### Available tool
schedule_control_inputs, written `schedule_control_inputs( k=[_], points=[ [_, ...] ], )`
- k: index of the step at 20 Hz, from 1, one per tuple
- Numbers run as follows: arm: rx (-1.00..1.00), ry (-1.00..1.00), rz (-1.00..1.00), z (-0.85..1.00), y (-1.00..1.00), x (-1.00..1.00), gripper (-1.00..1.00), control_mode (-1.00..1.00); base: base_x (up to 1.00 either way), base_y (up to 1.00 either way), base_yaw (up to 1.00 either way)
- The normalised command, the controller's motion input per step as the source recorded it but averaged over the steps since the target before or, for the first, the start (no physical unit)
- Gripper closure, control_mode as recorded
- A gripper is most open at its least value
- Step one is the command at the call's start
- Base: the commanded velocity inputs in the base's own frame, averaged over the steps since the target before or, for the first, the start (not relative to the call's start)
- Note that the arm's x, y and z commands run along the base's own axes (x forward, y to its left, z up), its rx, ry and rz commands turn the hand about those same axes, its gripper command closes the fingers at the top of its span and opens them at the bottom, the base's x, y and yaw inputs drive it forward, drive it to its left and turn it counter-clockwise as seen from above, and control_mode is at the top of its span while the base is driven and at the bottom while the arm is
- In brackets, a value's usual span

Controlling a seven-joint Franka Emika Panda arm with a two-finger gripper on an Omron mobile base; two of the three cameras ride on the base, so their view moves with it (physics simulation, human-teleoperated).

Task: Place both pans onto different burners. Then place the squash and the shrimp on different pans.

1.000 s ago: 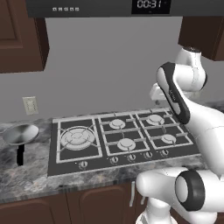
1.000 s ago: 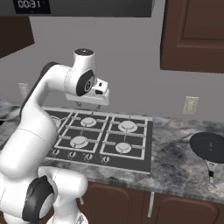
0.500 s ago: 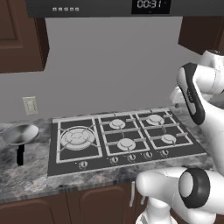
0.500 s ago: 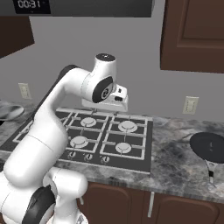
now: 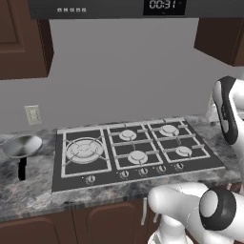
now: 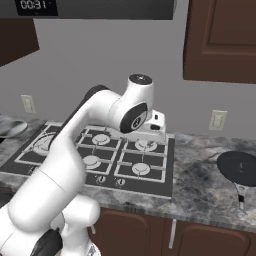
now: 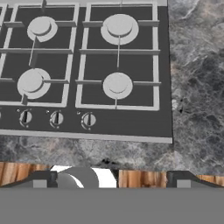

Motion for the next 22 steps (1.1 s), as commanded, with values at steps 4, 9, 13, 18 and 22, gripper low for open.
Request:
schedule_control_inputs(
  k=[4,9,13,18,22],
  points=[
    [-0.01,0.00,0.00,-0.19,-0.55,-0.08,-1.00,-1.00,0.00,0.00,0.00],
    [-0.01,0.00,0.00,-0.19,-0.62,0.00,-1.00,-1.00,0.00,0.00,0.00],
    [-0.02,0.00,0.00,-0.18,-0.65,0.00,-1.00,-1.00,0.00,0.00,0.00],
    [-0.01,0.00,0.00,-0.18,-0.66,0.00,-1.00,-1.00,0.00,0.00,0.00],
    [-0.01,0.00,0.00,-0.20,-0.64,0.00,-1.00,-1.00,0.00,0.00,0.00]
  ],
)
